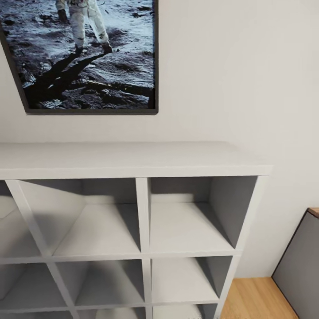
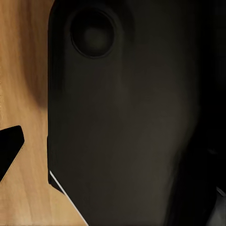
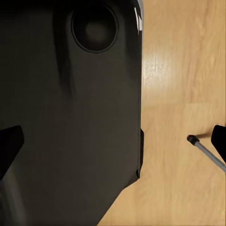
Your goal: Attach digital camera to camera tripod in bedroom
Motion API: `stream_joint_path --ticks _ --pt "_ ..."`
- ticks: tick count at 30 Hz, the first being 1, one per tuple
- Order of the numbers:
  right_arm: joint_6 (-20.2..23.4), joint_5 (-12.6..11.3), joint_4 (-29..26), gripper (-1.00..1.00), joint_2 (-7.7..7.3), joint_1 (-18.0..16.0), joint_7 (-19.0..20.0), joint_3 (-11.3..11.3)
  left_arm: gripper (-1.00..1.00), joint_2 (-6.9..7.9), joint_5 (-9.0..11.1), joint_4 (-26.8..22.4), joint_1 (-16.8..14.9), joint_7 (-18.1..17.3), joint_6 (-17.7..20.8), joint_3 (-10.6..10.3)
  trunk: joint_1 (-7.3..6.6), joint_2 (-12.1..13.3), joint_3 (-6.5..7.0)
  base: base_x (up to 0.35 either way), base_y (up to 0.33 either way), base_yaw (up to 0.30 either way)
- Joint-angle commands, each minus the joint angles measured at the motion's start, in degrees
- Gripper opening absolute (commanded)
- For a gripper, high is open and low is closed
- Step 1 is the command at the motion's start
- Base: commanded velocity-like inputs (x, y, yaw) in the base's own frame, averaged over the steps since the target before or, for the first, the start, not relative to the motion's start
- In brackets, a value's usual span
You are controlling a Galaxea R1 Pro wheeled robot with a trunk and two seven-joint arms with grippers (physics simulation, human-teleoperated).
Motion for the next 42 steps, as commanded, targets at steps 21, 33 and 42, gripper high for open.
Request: stream_joint_path --ticks 21,33,42 --pt "-0.26 -0.11 0.12 1.0 0.2 -0.04 0.13 -0.08 1.0 -0.01 0.35 -0.72 0.05 -0.12 -0.06 0.26 0.0 -0.02 0.39 -0.001 0.0 -0.284" --pt "-0.24 -0.11 0.12 1.0 0.19 -0.04 0.13 -0.09 1.0 -0.07 0.48 -0.64 0.05 -0.07 -0.06 0.26 0.0 -0.02 0.64 -0.173 0.152 -0.287" --pt "-0.13 -0.06 0.12 1.0 0.23 -0.04 0.2 -0.16 1.0 0.1 5.27 -0.74 0.05 -0.11 -0.06 0.11 0.0 -0.02 0.82 -0.137 0.061 -0.287"
